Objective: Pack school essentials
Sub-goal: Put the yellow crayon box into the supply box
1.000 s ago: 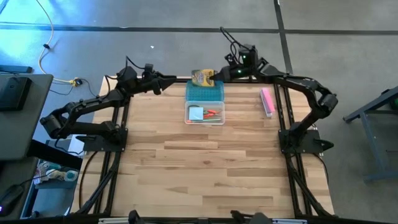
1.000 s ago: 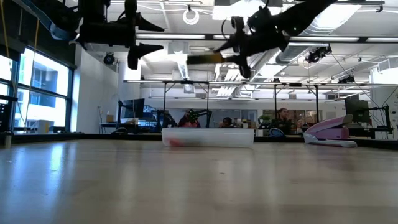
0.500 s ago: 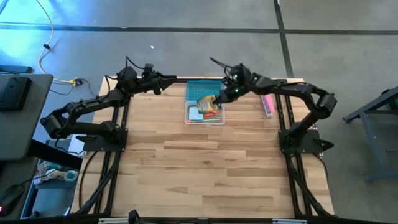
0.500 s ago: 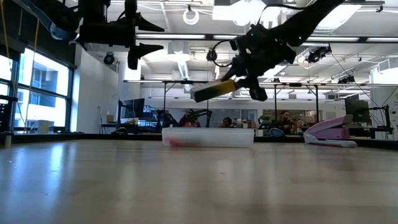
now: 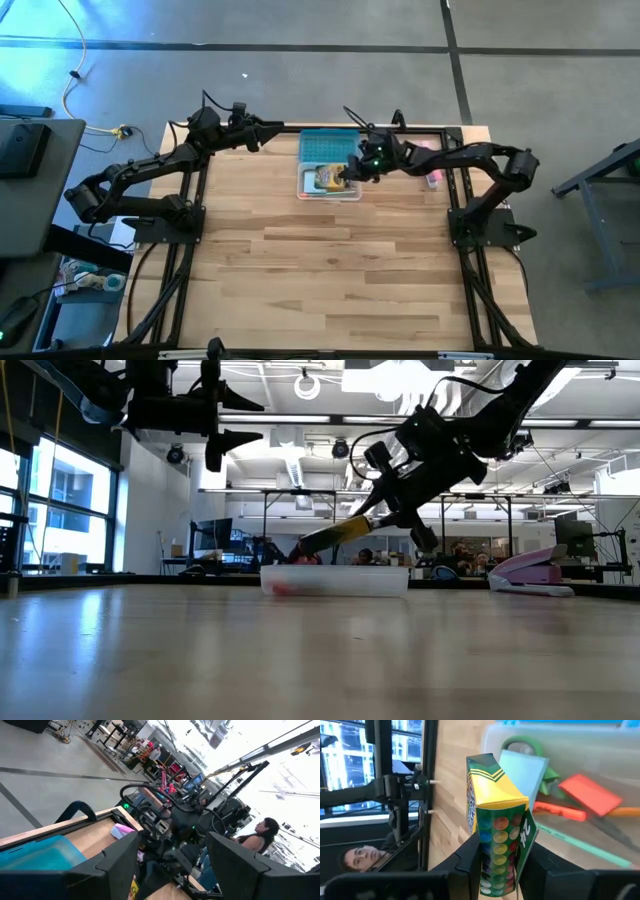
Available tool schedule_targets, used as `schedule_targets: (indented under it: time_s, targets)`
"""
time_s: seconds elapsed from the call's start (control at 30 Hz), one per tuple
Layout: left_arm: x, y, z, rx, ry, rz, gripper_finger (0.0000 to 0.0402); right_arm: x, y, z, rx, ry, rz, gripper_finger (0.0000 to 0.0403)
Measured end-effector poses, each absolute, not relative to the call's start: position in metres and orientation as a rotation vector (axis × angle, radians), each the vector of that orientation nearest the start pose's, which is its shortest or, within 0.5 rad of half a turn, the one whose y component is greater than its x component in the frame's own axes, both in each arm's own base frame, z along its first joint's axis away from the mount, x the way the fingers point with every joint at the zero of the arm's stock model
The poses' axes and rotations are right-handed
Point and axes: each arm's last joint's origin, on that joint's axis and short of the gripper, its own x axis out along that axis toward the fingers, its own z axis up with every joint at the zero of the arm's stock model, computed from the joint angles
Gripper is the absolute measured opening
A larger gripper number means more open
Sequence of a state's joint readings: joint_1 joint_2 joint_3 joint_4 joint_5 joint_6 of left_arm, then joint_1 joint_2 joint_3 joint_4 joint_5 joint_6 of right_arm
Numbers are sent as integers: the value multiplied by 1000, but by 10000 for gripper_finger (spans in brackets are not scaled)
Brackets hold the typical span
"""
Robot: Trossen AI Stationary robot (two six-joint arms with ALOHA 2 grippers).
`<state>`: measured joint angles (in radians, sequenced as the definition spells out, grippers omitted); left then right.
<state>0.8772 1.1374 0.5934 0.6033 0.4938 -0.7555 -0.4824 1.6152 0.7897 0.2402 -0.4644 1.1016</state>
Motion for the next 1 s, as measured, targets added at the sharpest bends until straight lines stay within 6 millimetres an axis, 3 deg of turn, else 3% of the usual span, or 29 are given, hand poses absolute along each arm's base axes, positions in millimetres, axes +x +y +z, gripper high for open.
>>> schedule_targets:
  time_s: [0.3, 0.57, 1.0]
  targets:
    - [166, 178, 273, -709, -187, 346, 225, 323, -142, 168, 1332, 494, -307, 87]
    - [166, 178, 273, -711, -185, 347, 225, 330, -145, 167, 1338, 541, -297, 90]
    - [166, 178, 273, -695, -181, 348, 225, 325, -158, 169, 1374, 527, -316, 185]
